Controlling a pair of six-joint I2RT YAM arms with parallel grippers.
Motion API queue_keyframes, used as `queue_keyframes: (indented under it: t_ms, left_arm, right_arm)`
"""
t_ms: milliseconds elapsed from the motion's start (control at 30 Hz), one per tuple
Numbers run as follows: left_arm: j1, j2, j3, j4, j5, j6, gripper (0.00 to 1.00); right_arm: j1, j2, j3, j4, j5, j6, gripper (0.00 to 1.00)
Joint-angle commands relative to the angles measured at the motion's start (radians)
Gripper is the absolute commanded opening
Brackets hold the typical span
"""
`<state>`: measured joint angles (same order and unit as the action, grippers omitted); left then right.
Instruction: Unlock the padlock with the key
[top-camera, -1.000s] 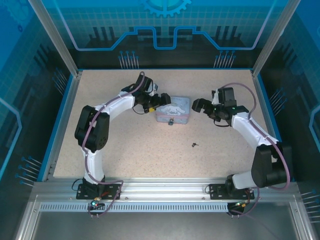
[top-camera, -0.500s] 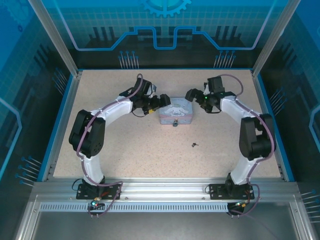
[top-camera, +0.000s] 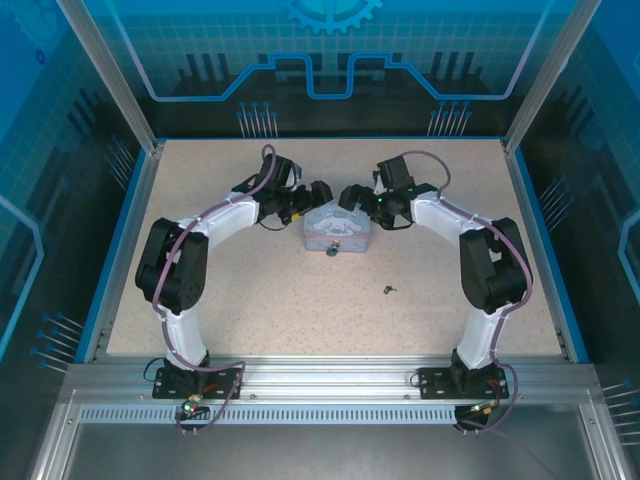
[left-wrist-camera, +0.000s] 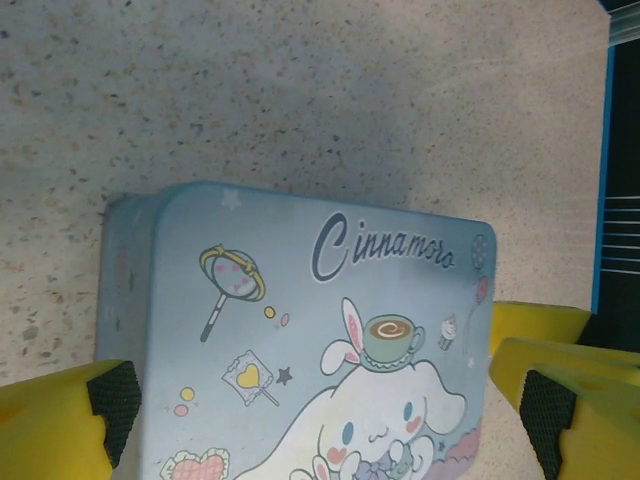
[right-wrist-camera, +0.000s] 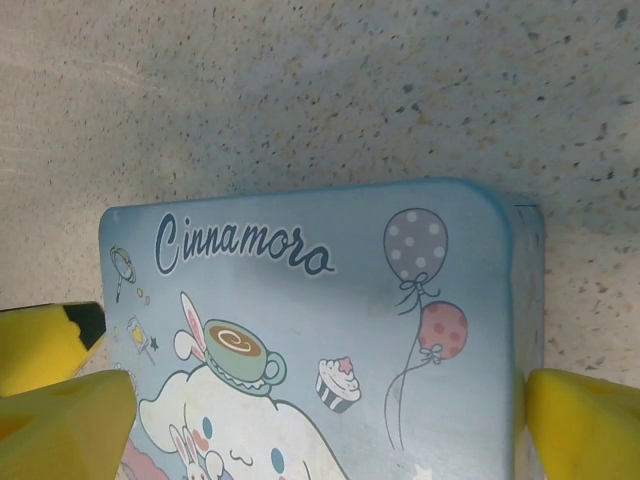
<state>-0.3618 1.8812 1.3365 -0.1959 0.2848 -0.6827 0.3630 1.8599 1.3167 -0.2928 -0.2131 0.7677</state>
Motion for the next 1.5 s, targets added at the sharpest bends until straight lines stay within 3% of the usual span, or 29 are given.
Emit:
queue_keyframes:
  t_ms: [0, 200, 433, 767, 900, 1233, 1467]
  left_arm:
    - [0.000, -0.025, -0.034, 0.014, 0.015, -0.013, 0.99]
    - [0.000, -0.041, -0.071, 0.029, 0.028, -0.013, 0.99]
    - [0.003, -0.051, -0.081, 0.021, 0.000, -0.006, 0.99]
    - [0.057, -0.164, -0.188, 0.103, -0.138, -0.015, 0.99]
    - [0.057, -0.214, -0.229, 0.141, -0.171, 0.000, 0.99]
    - [0.005, -0.291, -0.272, 0.188, -0.209, 0.011, 0.99]
    - [-0.068, -0.308, -0.261, 0.194, -0.240, 0.010, 0.99]
  right_arm:
    - [0.015, 0.006, 0.002, 0.014, 0.008, 0.020, 1.00]
    - [0.020, 0.009, 0.003, 0.010, 0.026, 0.021, 1.00]
    - [-0.010, -0.072, -0.027, -0.040, 0.137, 0.006, 1.00]
    - [-0.058, -0.218, -0.004, -0.277, 0.531, -0.106, 1.00]
    - [-0.067, -0.206, 0.047, -0.375, 0.619, -0.158, 1.00]
    - [-0.052, -0.314, -0.042, -0.352, 0.717, -0.239, 1.00]
    - [-0.054, -0.491, -0.209, -0.196, 0.608, -0.298, 1.00]
